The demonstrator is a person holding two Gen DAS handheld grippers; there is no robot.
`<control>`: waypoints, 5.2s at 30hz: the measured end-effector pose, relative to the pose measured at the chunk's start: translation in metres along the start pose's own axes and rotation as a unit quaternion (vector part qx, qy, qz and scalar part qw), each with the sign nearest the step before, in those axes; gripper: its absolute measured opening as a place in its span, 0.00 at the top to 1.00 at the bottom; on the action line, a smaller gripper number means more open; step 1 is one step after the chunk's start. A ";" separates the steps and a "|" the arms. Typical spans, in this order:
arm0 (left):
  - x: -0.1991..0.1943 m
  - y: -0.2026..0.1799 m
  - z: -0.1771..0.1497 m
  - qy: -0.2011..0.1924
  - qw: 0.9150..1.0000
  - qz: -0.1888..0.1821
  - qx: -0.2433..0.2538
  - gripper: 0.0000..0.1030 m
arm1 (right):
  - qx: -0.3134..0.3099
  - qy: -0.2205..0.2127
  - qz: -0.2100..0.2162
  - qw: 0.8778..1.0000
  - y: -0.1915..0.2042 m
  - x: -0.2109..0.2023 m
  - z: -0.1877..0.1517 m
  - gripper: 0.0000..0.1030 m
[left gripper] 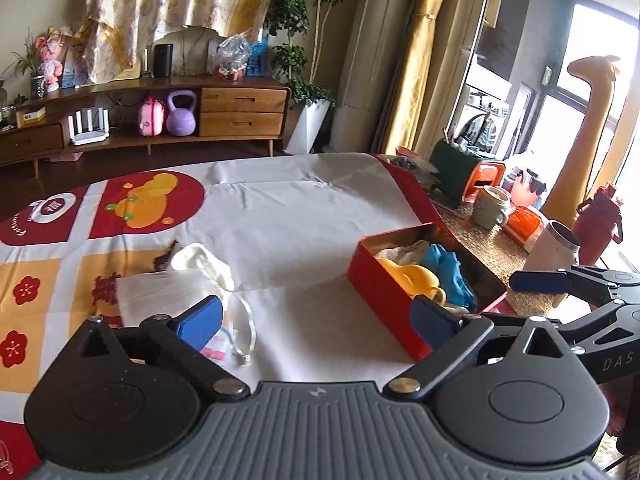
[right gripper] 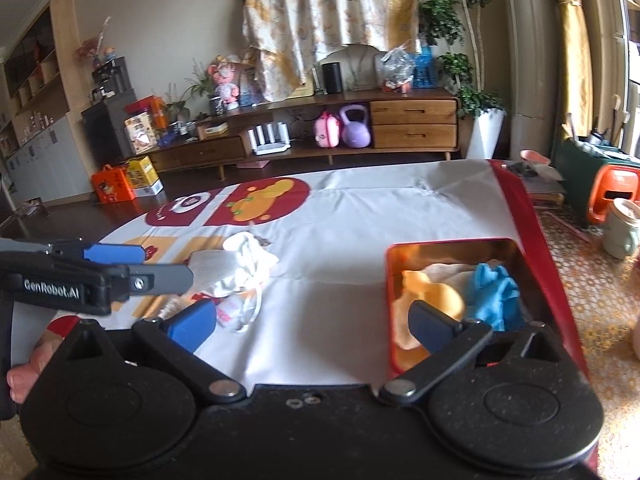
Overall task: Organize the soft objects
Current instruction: 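Open both tools to release the duck and gloves, withdraw from the tin, then grasp the cotton swab bag with the left tool while the right tool grasps the white mask, then carry the swab bag and white mask with both tools over the red tin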
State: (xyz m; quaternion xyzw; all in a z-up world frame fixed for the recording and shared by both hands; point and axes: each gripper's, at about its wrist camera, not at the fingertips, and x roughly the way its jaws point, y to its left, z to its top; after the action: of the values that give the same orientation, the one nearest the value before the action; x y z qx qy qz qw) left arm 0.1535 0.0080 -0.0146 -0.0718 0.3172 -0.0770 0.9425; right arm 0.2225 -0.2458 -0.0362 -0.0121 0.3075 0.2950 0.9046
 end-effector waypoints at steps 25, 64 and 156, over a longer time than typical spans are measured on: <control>0.004 0.127 -0.038 0.031 0.996 0.078 -0.043 0.02 | -0.040 0.052 0.014 0.998 0.060 0.098 0.012 0.03; 0.094 0.142 -0.073 0.091 0.987 0.118 -0.065 0.08 | -0.105 0.118 0.033 0.987 0.104 0.249 0.031 0.47; 0.104 -0.129 0.020 0.045 0.996 -0.008 0.075 0.31 | 0.138 -0.066 -0.077 0.985 -0.164 0.004 0.015 0.94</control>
State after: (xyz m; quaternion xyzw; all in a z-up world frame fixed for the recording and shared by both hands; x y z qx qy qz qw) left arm 0.2343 -0.1362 -0.0364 -0.0001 0.3524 -0.1112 0.9292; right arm 0.3215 -0.3760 -0.0522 0.1085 0.2826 0.1793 0.9361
